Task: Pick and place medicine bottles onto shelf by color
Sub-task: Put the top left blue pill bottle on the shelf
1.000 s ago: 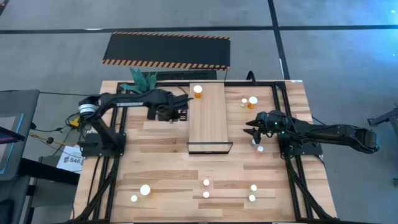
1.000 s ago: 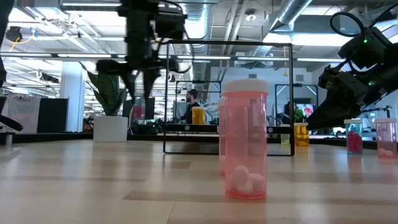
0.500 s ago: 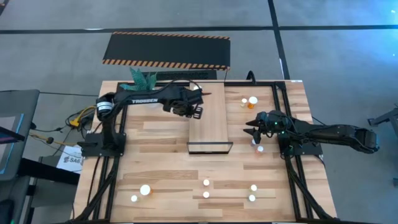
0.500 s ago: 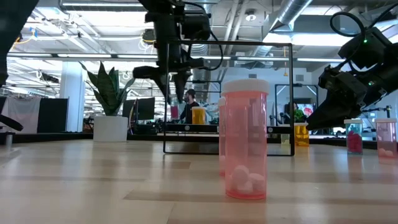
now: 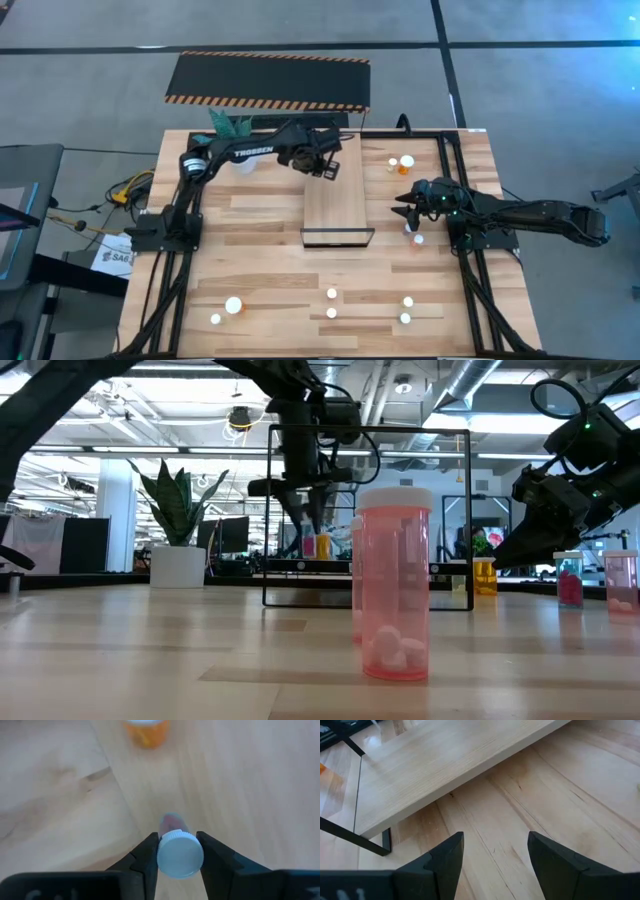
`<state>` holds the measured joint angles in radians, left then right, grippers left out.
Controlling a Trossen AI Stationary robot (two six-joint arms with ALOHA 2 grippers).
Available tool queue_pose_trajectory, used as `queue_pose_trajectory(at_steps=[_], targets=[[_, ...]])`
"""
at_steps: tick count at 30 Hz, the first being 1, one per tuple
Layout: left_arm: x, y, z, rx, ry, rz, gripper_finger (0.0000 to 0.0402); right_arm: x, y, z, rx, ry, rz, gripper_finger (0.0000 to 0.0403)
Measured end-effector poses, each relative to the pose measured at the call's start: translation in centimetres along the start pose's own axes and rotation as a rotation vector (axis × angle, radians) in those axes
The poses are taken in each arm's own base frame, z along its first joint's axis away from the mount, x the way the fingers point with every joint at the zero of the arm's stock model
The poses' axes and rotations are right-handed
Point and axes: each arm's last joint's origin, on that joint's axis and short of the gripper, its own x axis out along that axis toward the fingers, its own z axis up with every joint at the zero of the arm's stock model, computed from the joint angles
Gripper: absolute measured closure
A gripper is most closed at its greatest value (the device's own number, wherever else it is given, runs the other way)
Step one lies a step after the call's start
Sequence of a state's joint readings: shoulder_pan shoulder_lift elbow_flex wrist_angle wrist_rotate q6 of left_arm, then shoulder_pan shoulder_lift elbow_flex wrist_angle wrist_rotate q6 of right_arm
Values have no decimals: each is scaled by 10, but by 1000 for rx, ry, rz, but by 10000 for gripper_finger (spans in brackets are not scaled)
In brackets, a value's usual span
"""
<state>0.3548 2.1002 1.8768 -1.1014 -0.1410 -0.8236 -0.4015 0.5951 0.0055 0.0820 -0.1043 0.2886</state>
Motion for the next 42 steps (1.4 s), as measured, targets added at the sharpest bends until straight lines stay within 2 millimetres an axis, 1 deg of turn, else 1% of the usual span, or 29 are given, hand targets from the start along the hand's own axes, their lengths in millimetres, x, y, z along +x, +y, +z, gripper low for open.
queue_pose_trajectory(at_steps=[4,7,15,19,24,42], targets=[[5,3,6,-14,19,-11,294,0,0,0,0,0,0,157],[4,3,9,-20,3,-19,293,0,0,0,0,0,0,157],[4,2,9,-35,-13,-13,293,0,0,0,0,1,0,157],[4,2,10,-68,-22,-16,292,0,0,0,0,1,0,157],[12,1,11,-79,-15,-11,292,0,0,0,0,0,0,157],[11,3,15,-100,-33,-18,292,0,0,0,0,0,0,157]])
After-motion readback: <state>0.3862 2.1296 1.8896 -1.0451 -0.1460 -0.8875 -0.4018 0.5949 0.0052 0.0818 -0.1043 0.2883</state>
